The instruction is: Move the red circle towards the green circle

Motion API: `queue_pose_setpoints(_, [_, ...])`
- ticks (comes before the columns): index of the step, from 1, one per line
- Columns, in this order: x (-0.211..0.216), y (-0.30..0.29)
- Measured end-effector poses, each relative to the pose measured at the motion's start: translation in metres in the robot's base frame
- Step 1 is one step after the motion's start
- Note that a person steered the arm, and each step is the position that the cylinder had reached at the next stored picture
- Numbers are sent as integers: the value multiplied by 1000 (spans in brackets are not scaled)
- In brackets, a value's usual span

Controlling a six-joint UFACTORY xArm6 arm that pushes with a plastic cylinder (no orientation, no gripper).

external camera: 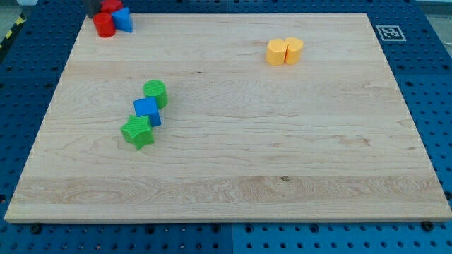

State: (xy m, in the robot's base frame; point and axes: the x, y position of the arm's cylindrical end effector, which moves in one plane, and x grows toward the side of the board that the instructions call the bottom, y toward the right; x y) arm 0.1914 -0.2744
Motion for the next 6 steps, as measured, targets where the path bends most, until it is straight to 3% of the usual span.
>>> queue_pose_setpoints(3, [12,12])
queue_pose_setpoints(6, [84,28])
